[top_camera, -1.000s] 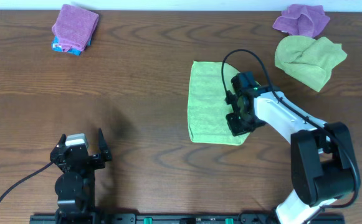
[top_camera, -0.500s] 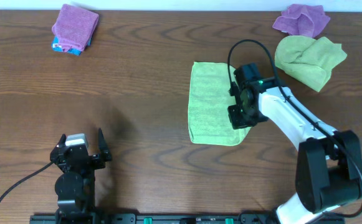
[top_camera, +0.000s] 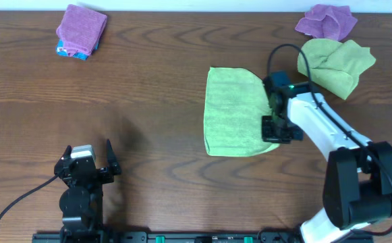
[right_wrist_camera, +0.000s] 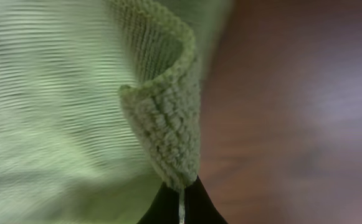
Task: Fold the cloth
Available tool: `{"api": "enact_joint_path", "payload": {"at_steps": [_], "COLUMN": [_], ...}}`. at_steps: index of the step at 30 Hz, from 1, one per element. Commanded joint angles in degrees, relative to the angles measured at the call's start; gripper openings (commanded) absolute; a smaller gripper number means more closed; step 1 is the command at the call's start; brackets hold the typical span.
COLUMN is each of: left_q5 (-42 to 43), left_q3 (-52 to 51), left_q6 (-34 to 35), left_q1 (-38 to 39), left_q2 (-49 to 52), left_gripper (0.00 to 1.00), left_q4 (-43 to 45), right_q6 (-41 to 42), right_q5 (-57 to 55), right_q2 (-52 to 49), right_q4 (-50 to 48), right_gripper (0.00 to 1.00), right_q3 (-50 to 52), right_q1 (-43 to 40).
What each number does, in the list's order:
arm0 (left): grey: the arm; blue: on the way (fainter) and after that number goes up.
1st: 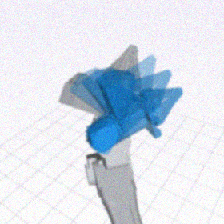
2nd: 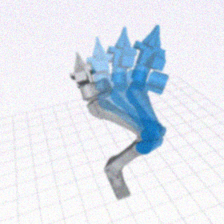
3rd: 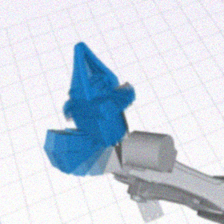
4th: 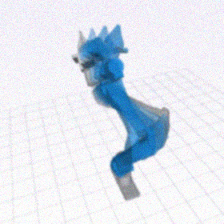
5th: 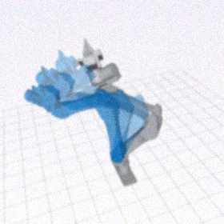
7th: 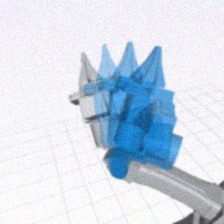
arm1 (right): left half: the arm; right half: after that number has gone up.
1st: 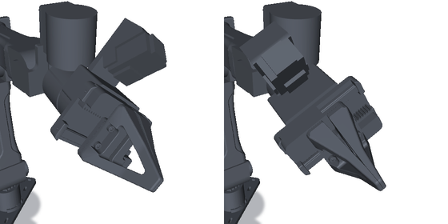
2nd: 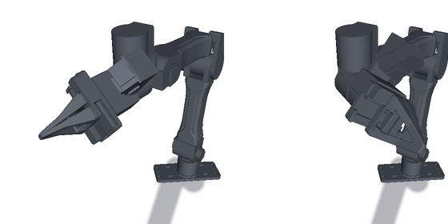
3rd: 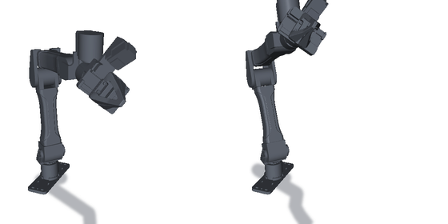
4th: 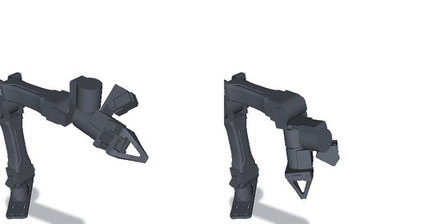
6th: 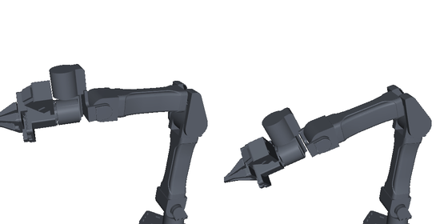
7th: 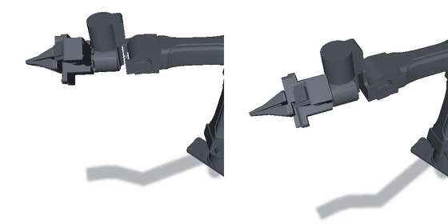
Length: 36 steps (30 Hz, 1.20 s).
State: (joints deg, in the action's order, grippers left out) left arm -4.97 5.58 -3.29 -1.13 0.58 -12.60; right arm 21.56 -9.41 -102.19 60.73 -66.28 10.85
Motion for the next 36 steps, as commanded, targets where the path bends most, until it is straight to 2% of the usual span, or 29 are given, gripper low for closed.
{"api": "enact_joint_path", "payload": {"at_steps": [1, 2, 3, 4, 6, 7, 11, 13, 16, 18, 19, 20, 25, 28, 30, 32, 33, 36], "left_q5": [-0.98, -0.98, -0.98, -0.98, -0.98, -0.98, -0.98, -0.98, -0.98, -0.98, -0.98, -0.98, -0.98, -0.98, -0.98, -0.98, -0.98, -0.98], "left_q3": [-1.6, -1.6, -1.6, -1.6, -1.6, -1.6, -1.6, -1.6, -1.6, -1.6, -1.6, -1.6, -1.6, -1.6, -1.6, -1.6, -1.6, -1.6], "left_q6": [-0.81, -0.81, -0.81, -0.81, -0.81, -0.81, -0.81, -0.81, -0.81, -0.81, -0.81, -0.81, -0.81, -0.81, -0.81, -0.81, -0.81, -0.81], "left_q1": [-0.35, -0.35, -0.35, -0.35, -0.35, -0.35, -0.35, -0.35, -0.35, -0.35, -0.35, -0.35, -0.35, -0.35, -0.35, -0.35, -0.35, -0.35], "left_q2": [-0.33, -0.33, -0.33, -0.33, -0.33, -0.33, -0.33, -0.33, -0.33, -0.33, -0.33, -0.33, -0.33, -0.33, -0.33, -0.33, -0.33, -0.33], "left_gripper": [0.95, 0.95, 0.95, 0.95, 0.95, 0.95, 0.95, 0.95, 0.95, 0.95, 0.95, 0.95, 0.95, 0.95, 0.95, 0.95, 0.95, 0.95], "left_q4": [-0.44, -0.44, -0.44, -0.44, -0.44, -0.44, -0.44, -0.44, -0.44, -0.44, -0.44, -0.44, -0.44, -0.44, -0.44, -0.44, -0.44, -0.44], "right_q6": [11.41, 13.27, 13.62, 13.57, 13.55, 13.55, 15.67, 16.17, 18.23, 20.06, 20.48, 20.41, 20.79, 30.25, 32.41, 32.09, 31.56, 30.49], "right_q5": [-9.49, -10.45, -10.47, -9.62, -9.2, -9.22, -9.2, -9.31, -10.54, -10.51, -10.51, -10.51, -10.56, -12.28, -12.07, -10.69, -9.99, -9.46], "right_q2": [0.94, 0.94, 0.94, 0.94, 0.94, 0.94, 0.94, 0.94, 0.94, 0.94, 0.94, 0.94, 0.94, 0.94, 0.94, 0.94, 0.94, 0.94], "right_q4": [2.56, 3.32, 3.45, 3.45, 3.69, 3.98, 3.91, 3.21, 3.72, 5.46, 6.29, 6.6, 8.09, 13.62, 15.19, 15.37, 15.37, 15.15], "right_gripper": [0.02, 0.01, 0.13, 0.55, 0.81, 0.86, 0.78, 0.67, 0.57, 0.34, 0.14, 0.02, 0.01, 0.01, 0.02, 0.51, 0.65, 0.66], "right_q3": [-0.74, -0.74, -0.74, -0.74, -0.74, -0.74, -0.74, -0.83, -0.85, -0.85, -0.85, -0.85, -0.85, -0.83, -0.83, -0.83, -0.83, -0.83], "right_q1": [-1.97, -2.45, -2.99, -3.56, -3.82, -3.82, -3.82, -3.82, -4.24, -5.64, -6.56, -7.48, -10.38, -13.33, -15.28, -16.81, -17.11, -17.2]}}
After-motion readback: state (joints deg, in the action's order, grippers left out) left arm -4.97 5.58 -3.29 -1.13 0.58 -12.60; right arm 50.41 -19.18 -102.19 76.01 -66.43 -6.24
